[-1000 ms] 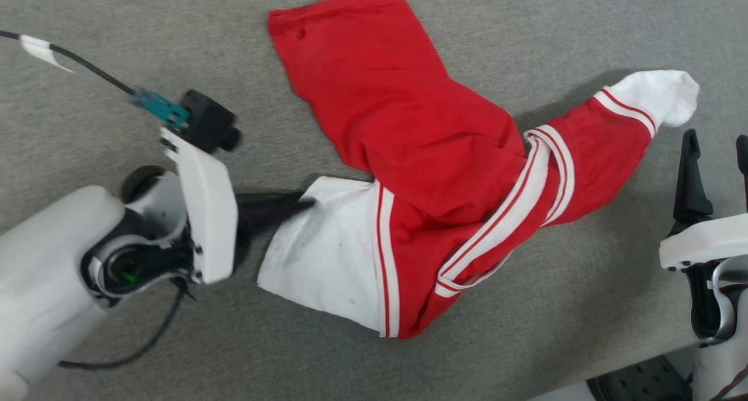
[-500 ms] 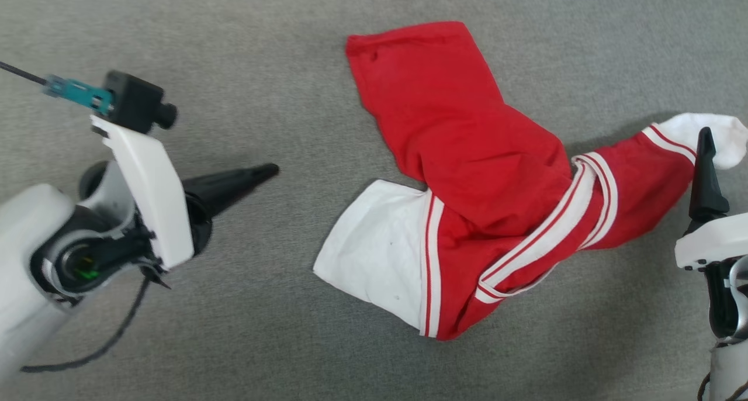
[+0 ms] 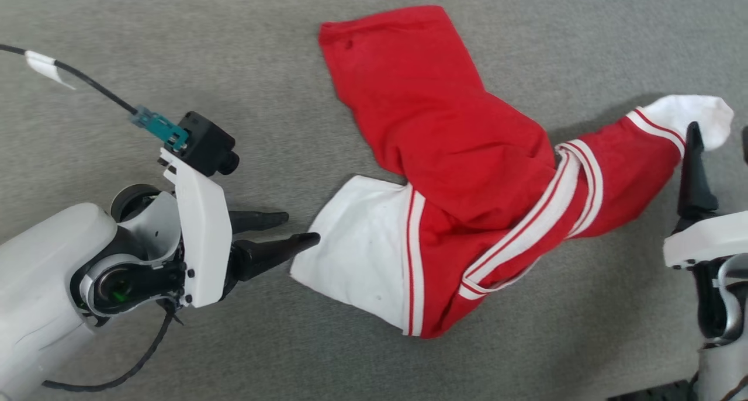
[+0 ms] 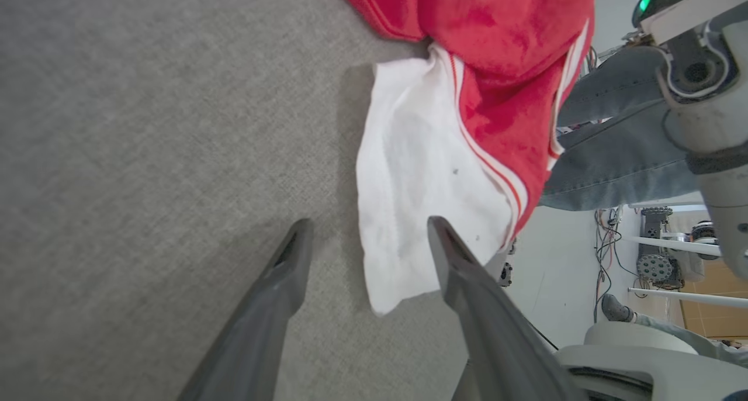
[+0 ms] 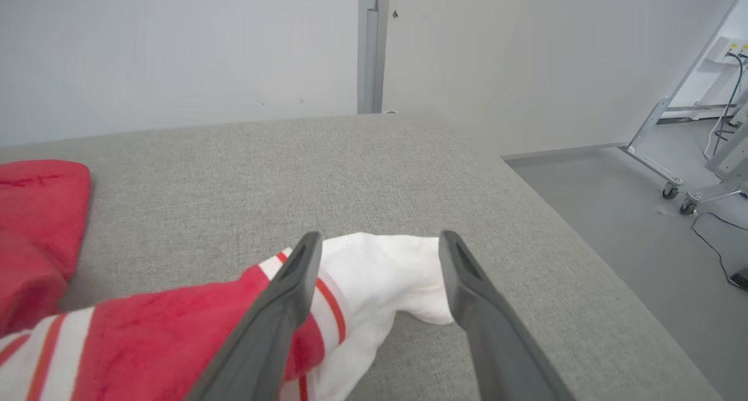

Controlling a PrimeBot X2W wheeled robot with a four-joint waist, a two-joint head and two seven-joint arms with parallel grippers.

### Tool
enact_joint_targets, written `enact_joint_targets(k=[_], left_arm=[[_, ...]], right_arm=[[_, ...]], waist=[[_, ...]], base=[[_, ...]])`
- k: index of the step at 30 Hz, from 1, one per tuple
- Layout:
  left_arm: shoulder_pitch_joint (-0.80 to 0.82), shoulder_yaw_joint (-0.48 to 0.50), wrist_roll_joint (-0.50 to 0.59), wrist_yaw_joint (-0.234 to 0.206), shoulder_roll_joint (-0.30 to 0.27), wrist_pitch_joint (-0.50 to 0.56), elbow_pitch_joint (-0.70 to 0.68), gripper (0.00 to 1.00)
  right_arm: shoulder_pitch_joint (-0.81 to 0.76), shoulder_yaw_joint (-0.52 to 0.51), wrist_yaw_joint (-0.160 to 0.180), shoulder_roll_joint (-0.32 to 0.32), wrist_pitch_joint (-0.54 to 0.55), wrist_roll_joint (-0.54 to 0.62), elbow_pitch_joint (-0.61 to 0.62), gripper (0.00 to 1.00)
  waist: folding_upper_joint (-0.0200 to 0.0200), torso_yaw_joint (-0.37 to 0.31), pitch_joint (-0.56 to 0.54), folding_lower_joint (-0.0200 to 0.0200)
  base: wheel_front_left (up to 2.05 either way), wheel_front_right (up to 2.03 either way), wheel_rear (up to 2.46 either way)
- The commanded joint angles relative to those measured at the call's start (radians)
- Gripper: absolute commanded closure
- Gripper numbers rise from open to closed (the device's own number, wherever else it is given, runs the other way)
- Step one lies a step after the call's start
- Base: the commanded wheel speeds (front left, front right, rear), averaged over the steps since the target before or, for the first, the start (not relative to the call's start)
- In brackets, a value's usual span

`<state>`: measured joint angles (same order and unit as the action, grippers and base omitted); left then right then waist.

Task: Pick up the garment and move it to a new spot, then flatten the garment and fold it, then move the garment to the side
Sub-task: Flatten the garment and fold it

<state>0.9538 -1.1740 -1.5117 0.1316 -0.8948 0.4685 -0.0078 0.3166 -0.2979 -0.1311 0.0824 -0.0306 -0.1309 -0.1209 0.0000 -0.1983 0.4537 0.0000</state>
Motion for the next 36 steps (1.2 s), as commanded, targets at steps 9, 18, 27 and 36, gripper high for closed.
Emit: enact_joint_targets(k=[9,18,27,36], left_arm=[[0.028,-0.043,-0.011,-0.002,0.032,0.04,0.039,0.0],[0.009,-0.061,-0.028,-0.002,0.071,0.028,0.067,1.0],[0.037,-0.011,-0.056,-0.002,0.045,-0.007,0.054,1.0],[0.063,0.076,-0.072,-0.002,-0.056,-0.077,0.104,1.0]], right_arm=[[0.008,0.029,0.0,-0.024,-0.052,-0.012,-0.054,0.0],[0.019,0.035,0.0,-0.03,-0.068,-0.01,-0.088,0.0],[0.004,0.021,0.0,-0.029,-0.054,0.005,-0.068,0.0],[-0.007,0.013,0.0,-0.004,-0.026,0.014,-0.048,0.0]], waist=[[0.0,-0.065,0.034,0.0],[0.0,-0.082,0.016,0.0],[0.0,-0.044,-0.013,0.0],[0.0,0.023,-0.064,0.0]], base=[[0.0,0.0,0.0],[0.0,0.0,0.0],[0.0,0.0,0.0],[0.0,0.0,0.0]])
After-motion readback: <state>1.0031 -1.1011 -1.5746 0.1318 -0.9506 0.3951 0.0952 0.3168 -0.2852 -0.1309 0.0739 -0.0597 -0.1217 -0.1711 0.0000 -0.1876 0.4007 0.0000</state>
